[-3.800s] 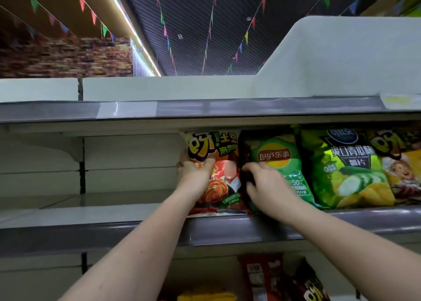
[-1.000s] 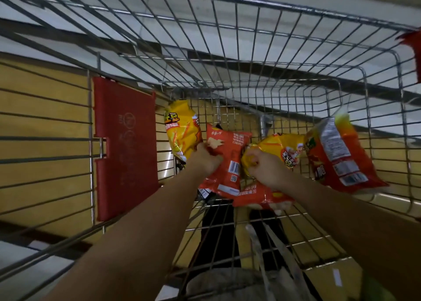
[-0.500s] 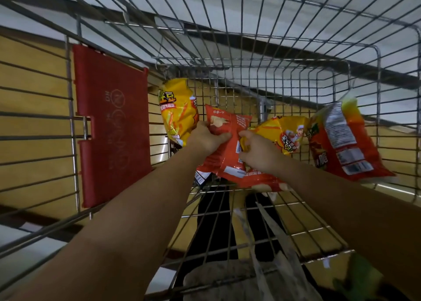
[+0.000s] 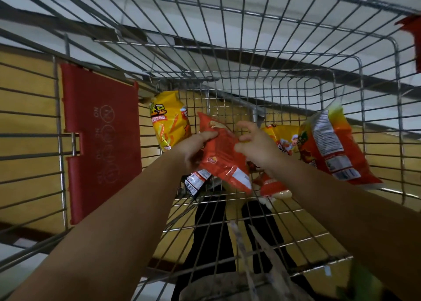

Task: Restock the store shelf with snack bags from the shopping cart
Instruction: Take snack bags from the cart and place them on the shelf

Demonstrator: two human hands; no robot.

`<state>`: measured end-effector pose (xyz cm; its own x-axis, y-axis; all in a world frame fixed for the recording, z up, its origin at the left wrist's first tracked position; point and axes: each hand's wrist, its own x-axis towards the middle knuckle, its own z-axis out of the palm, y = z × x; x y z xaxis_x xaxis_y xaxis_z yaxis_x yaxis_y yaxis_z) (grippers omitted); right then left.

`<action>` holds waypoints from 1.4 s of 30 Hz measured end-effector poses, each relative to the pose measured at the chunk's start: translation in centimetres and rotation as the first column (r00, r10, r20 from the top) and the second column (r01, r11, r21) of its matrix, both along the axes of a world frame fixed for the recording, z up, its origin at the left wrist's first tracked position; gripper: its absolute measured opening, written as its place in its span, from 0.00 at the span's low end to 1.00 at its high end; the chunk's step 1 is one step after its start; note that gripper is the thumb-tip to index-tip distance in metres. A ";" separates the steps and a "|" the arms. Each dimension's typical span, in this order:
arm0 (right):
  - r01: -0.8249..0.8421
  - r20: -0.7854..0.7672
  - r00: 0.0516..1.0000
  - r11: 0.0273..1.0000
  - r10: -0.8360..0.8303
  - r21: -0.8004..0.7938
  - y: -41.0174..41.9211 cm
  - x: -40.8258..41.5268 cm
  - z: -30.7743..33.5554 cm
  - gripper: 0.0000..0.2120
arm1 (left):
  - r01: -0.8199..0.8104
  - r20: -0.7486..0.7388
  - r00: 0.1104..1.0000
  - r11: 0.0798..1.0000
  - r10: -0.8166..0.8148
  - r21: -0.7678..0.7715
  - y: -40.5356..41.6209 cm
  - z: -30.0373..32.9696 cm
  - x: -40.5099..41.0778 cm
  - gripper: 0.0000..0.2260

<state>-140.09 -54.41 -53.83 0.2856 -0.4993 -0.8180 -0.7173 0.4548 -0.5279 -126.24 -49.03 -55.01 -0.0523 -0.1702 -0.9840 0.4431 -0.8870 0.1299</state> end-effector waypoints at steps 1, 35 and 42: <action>0.016 0.006 1.000 1.000 -0.016 0.027 -0.2 0.0 0.0 0.24 | 0.002 0.017 1.000 1.000 -0.002 -0.017 -0.1 0.0 -0.1 0.19; 0.289 0.074 0.945 0.920 -0.317 0.264 -0.4 -5.8 -1.1 0.20 | 0.009 0.126 0.992 0.992 0.006 -0.123 -0.5 0.5 -2.5 0.26; -0.225 -0.242 0.958 0.930 0.156 -0.291 -3.2 -7.3 -2.3 0.26 | 0.027 0.271 0.962 0.997 -0.006 -0.072 0.6 -0.3 0.3 0.25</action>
<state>-147.39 -57.59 -56.15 0.2389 -0.6921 -0.6811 -0.8839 0.1355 -0.4477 -125.98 -48.48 -55.29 0.2110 -0.2447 -0.9464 0.3676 -0.8773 0.3088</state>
